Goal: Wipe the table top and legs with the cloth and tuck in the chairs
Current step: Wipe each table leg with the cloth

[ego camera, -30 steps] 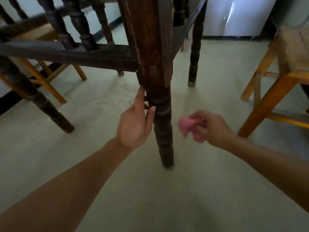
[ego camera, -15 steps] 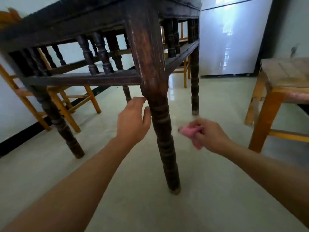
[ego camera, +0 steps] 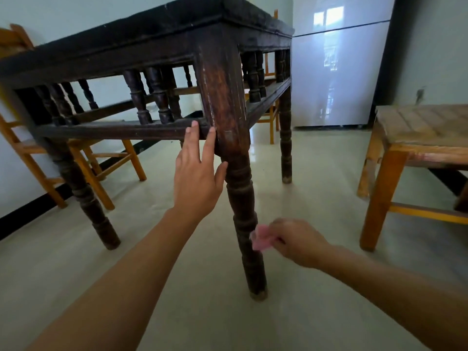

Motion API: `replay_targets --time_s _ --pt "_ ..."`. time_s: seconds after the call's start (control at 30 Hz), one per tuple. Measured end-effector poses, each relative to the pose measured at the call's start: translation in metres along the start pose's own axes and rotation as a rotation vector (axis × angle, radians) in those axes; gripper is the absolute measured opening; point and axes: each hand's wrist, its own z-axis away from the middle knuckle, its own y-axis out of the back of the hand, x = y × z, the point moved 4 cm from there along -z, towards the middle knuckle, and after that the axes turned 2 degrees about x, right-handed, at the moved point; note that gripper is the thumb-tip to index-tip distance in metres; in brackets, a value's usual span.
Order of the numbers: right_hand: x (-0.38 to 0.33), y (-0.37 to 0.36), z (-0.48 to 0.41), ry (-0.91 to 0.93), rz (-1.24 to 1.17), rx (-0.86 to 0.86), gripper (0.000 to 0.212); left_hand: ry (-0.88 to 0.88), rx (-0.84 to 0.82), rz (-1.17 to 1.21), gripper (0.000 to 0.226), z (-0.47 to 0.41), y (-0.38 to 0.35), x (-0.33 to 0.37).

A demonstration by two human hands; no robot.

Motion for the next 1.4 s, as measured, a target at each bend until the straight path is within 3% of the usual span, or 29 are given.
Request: replay_targets --time_s 0.1,0.17,0.2,0.27,0.3,0.33,0.4,0.43,0.47,0.6,0.67,0.73,0.8,0.87,0.9,0.93,1.0,1.07,1.13,1.17,1.23,1.33,1.37,1.4 --pt "0.008 0.057 -0.032 -0.230 -0.567 0.443 0.036 0.016 -0.007 0.009 0.070 0.002 -0.004 0.000" --pt "-0.005 0.064 -0.056 -0.286 -0.934 0.513 0.043 0.029 -0.012 0.012 0.072 0.003 -0.007 0.001" --pt "-0.014 0.058 -0.061 -0.301 -0.973 0.523 0.041 0.027 -0.016 0.009 0.072 0.004 -0.007 0.001" --pt "-0.026 0.031 -0.050 -0.287 -0.772 0.592 0.034 0.006 -0.022 -0.003 0.073 0.003 -0.006 0.001" --pt "-0.026 0.012 -0.039 -0.225 -0.614 0.578 0.030 -0.002 -0.023 -0.007 0.074 0.003 -0.006 0.000" --pt "-0.027 -0.007 -0.027 -0.134 -0.492 0.453 0.028 -0.002 -0.023 -0.006 0.074 0.003 -0.005 0.000" --pt "-0.023 -0.041 -0.003 0.021 -0.278 0.019 0.032 0.009 -0.020 0.005 0.074 0.004 -0.006 0.001" --pt "-0.016 -0.046 0.003 0.031 -0.198 -0.114 0.032 0.011 -0.016 0.007 0.074 0.005 -0.007 0.001" --pt "-0.007 -0.040 0.001 -0.025 -0.193 -0.122 0.028 0.007 -0.011 0.008 0.074 0.005 -0.007 0.002" --pt "0.013 0.030 -0.040 -0.393 -0.631 0.516 0.008 0.001 -0.007 0.019 0.076 0.007 -0.009 0.002" --pt "-0.002 0.044 -0.049 -0.419 -0.844 0.674 0.011 -0.006 -0.012 0.034 0.074 0.013 -0.011 0.005" --pt "-0.020 0.022 -0.039 -0.348 -0.902 0.577 0.010 -0.034 -0.020 0.036 0.069 0.022 -0.015 0.010" --pt "-0.035 -0.026 -0.016 -0.240 -0.571 0.105 0.008 -0.074 -0.042 0.024 0.067 0.033 -0.020 0.014" --pt "-0.024 -0.067 0.007 -0.289 -0.341 -0.340 0.011 -0.104 -0.076 0.010 0.067 0.043 -0.025 0.017" --pt "-0.013 -0.068 0.008 -0.369 -0.329 -0.348 0.008 -0.120 -0.089 0.003 0.067 0.046 -0.027 0.018" --pt "0.000 -0.059 0.001 -0.440 -0.354 -0.226 0.002 -0.133 -0.097 -0.001 0.067 0.048 -0.028 0.018" --pt "0.018 -0.025 -0.018 -0.549 -0.456 0.151 0.013 -0.144 -0.095 -0.006 0.064 0.049 -0.030 0.015" --pt "0.026 -0.003 -0.037 -0.596 -0.695 0.409 0.016 -0.138 -0.096 0.002 0.063 0.051 -0.032 0.011" --pt "0.017 -0.003 -0.045 -0.599 -0.968 0.526 0.017 -0.128 -0.100 0.025 0.062 0.053 -0.035 0.009" --pt "0.010 -0.012 -0.042 -0.570 -0.985 0.543 0.019 -0.127 -0.106 0.041 0.062 0.055 -0.037 0.009" --pt "-0.003 -0.038 -0.027 -0.503 -0.807 0.423 0.016 -0.119 -0.120 0.068 0.062 0.057 -0.040 0.011" --pt "-0.011 -0.079 0.012 -0.572 -0.538 -0.232 0.016 -0.084 -0.170 0.101 0.066 0.061 -0.045 0.013" --pt "-0.006 -0.080 0.018 -0.596 -0.422 -0.346 0.019 -0.073 -0.197 0.117 0.066 0.063 -0.046 0.013" --pt "0.003 -0.074 0.017 -0.622 -0.336 -0.331 0.023 -0.064 -0.222 0.132 0.065 0.064 -0.048 0.013"
